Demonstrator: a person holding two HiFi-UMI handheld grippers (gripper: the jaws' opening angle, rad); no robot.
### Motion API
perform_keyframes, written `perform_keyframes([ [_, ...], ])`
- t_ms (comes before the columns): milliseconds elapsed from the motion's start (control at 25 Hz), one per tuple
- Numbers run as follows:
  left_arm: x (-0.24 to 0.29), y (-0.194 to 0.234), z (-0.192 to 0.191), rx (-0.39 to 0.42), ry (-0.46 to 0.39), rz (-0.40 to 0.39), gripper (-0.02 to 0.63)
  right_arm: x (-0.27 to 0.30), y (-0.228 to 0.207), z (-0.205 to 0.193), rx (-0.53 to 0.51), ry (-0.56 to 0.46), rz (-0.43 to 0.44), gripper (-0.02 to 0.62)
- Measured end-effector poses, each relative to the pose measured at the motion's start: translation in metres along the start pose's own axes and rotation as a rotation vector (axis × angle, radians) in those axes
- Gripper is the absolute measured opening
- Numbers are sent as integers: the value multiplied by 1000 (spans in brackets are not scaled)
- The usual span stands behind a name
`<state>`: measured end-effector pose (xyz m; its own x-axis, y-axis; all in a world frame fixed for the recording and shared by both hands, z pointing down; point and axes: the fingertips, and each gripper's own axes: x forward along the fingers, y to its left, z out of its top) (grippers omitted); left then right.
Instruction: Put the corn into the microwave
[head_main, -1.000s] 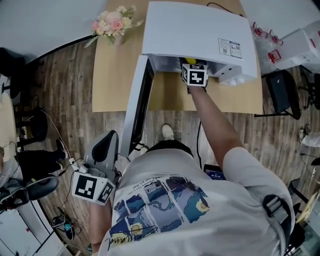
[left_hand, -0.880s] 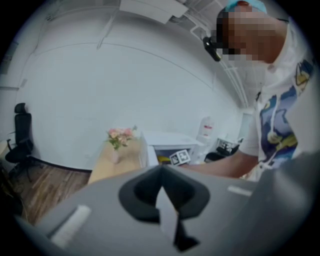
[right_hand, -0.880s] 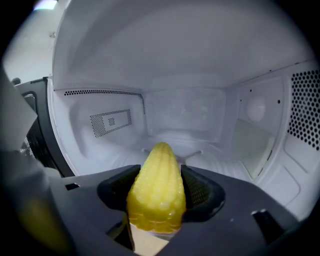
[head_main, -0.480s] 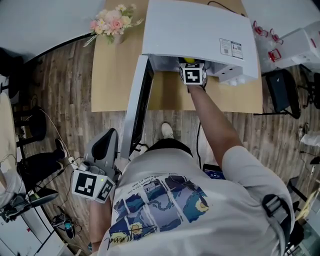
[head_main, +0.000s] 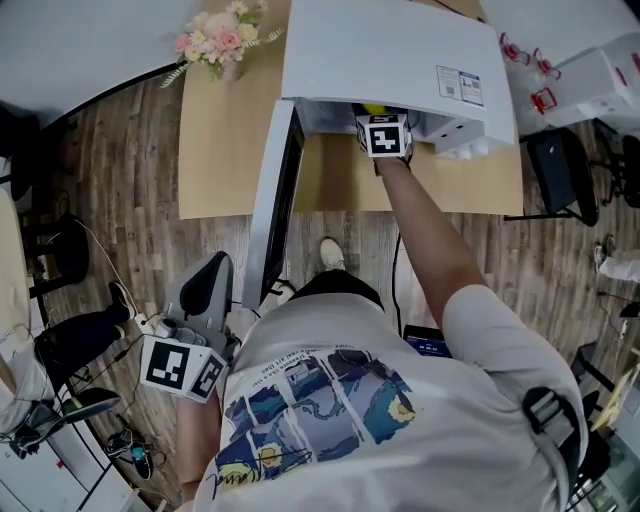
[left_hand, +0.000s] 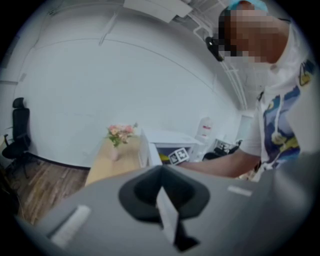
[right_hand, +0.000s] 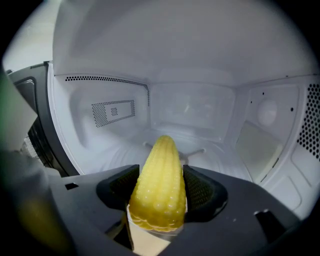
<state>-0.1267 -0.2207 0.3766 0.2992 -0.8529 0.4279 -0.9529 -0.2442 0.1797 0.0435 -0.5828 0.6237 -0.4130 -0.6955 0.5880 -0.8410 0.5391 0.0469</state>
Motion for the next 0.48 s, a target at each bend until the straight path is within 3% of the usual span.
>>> perform_keyframes([
  [480, -24, 0, -8, 11, -21, -49, 9, -38, 5, -8, 66, -20, 12, 267],
])
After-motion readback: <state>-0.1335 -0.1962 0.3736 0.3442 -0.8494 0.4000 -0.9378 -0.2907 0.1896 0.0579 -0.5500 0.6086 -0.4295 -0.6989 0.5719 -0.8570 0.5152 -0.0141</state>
